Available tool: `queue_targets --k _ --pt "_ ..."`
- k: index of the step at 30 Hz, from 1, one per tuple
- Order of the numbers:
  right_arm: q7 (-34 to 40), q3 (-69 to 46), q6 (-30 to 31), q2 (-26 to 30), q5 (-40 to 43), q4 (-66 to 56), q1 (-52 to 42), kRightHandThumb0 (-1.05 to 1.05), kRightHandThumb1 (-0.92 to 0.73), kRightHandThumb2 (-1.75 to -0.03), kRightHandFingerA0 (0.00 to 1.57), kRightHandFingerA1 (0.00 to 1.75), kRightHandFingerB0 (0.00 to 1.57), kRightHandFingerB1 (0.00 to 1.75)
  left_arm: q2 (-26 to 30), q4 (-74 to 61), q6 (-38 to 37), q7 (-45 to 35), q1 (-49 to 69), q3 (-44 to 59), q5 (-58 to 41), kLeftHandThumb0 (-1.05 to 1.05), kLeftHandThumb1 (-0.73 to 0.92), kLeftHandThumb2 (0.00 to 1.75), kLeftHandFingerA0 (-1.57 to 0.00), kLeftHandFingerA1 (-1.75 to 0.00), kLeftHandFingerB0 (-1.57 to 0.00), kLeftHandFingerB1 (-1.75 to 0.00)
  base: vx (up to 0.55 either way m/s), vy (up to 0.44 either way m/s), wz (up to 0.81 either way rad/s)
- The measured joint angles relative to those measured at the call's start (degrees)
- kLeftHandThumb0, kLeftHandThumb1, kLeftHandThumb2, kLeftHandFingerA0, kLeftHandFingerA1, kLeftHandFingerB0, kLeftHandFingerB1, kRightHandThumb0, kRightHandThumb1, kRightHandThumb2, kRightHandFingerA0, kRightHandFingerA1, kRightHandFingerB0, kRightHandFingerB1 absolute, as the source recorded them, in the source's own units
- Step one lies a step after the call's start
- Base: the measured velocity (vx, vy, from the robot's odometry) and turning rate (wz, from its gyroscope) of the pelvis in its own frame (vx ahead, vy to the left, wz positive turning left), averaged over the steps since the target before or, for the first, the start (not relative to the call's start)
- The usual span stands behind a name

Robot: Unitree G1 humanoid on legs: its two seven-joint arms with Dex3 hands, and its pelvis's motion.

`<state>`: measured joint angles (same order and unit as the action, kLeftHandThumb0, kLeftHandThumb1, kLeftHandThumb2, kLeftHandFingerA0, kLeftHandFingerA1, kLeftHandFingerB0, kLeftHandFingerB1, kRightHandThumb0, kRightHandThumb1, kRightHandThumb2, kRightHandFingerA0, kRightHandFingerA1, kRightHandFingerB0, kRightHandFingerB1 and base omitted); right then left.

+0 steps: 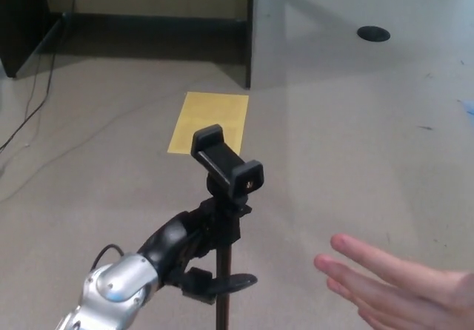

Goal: There is a tripod standing in front of the robot and the robot extends its left arm to grab it. It lifts the tripod and passes it to a person.

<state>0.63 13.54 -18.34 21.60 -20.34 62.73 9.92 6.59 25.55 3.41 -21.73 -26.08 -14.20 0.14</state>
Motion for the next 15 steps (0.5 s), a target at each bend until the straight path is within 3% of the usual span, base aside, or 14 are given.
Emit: queue_targets --k 1,2,3,4,5,6,7,8,10,11,12,15 --pt "0.0 0.0 0.0 0.0 0.0 -0.1 0.0 -0.40 -0.70 -0.61 0.69 0.42 0.50 0.37 -0.2 1.0 0.0 0.1 -0.6 -0.2 0.3 -0.59 0.38 0.75 -0.06 -0.42 -0.06 -0.14 0.00 0.000 0.00" --pt "0.0 0.0 0.0 0.0 0.0 -0.1 -0.1 -0.40 -0.70 -0.61 0.67 0.42 0.50 0.37 -0.5 2.4 -0.2 0.3 -1.3 -0.4 0.7 -0.58 0.44 0.54 -0.19 -0.36 -0.01 -0.21 0.00 0.000 0.00" --pt "0.0 0.1 0.0 0.0 0.0 -0.1 -0.1 -0.41 -0.69 -0.61 0.69 0.42 0.51 0.37 -0.7 3.3 -0.3 0.5 -1.7 -0.4 1.0 -0.60 0.38 0.71 -0.22 -0.46 -0.03 -0.19 0.00 0.000 0.00" --pt "0.0 0.1 0.0 0.0 -0.1 -0.1 -0.1 -0.40 -0.69 -0.61 0.69 0.42 0.51 0.37 -1.1 5.1 -0.6 1.0 -2.4 -0.4 1.5 -0.56 0.40 0.73 -0.34 -0.50 -0.02 -0.23 0.00 0.000 0.00" --pt "0.0 0.2 0.0 0.0 -0.1 0.0 0.1 -0.40 -0.69 -0.61 0.69 0.42 0.51 0.37 -1.6 6.4 -0.9 1.6 -3.0 -0.3 1.8 -0.56 0.40 0.73 -0.34 -0.50 -0.02 -0.23 0.00 0.000 0.00" --pt "0.0 0.2 0.0 0.0 -0.1 0.0 0.2 -0.38 -0.69 -0.60 0.68 0.42 0.50 0.37 -2.0 7.3 -1.2 2.2 -3.3 -0.2 2.0 -0.50 0.49 0.68 -0.54 -0.53 -0.08 -0.31 0.00 0.000 0.00" --pt "0.0 0.2 0.1 0.0 -0.1 0.1 0.4 -0.38 -0.69 -0.60 0.68 0.42 0.51 0.37 -2.5 8.2 -1.6 3.0 -3.7 0.0 2.3 -0.34 0.62 0.59 -0.71 -0.51 -0.15 -0.27 0.00 0.000 0.00" --pt "0.0 0.2 0.1 0.0 -0.1 0.1 0.6 -0.38 -0.69 -0.60 0.69 0.42 0.51 0.37 -3.0 9.0 -2.1 3.8 -3.9 0.1 2.6 -0.18 0.55 0.95 -0.71 -0.70 -0.14 -0.47 0.00 0.000 0.00" --pt "0.0 0.1 0.2 0.0 0.0 0.1 1.1 -0.38 -0.69 -0.60 0.69 0.42 0.51 0.37 -3.9 10.8 -3.4 5.7 -4.4 0.3 3.6 -0.18 0.55 0.95 -0.71 -0.70 -0.14 -0.47 0.00 0.000 0.00" --pt "0.0 0.1 0.3 0.0 0.0 0.1 1.2 -0.39 -0.68 -0.60 0.71 0.44 0.51 0.37 -4.2 11.4 -3.9 6.4 -4.5 0.4 3.8 0.00 0.88 0.64 -1.06 -0.68 -0.75 -0.49 0.00 0.000 0.00" --pt "0.0 0.0 0.3 0.0 0.0 0.1 1.2 -0.39 -0.69 -0.60 0.72 0.44 0.51 0.37 -4.5 11.8 -4.5 7.0 -4.5 0.5 4.0 0.01 0.87 0.66 -1.08 -0.77 -0.82 -0.55 0.00 0.000 0.00" --pt "0.0 -0.3 0.3 0.0 0.1 0.0 1.1 -0.39 -0.69 -0.60 0.72 0.44 0.51 0.37 -5.0 12.9 -6.1 8.1 -4.5 0.9 4.3 0.01 0.87 0.66 -1.08 -0.77 -0.82 -0.55 0.00 0.000 0.00"
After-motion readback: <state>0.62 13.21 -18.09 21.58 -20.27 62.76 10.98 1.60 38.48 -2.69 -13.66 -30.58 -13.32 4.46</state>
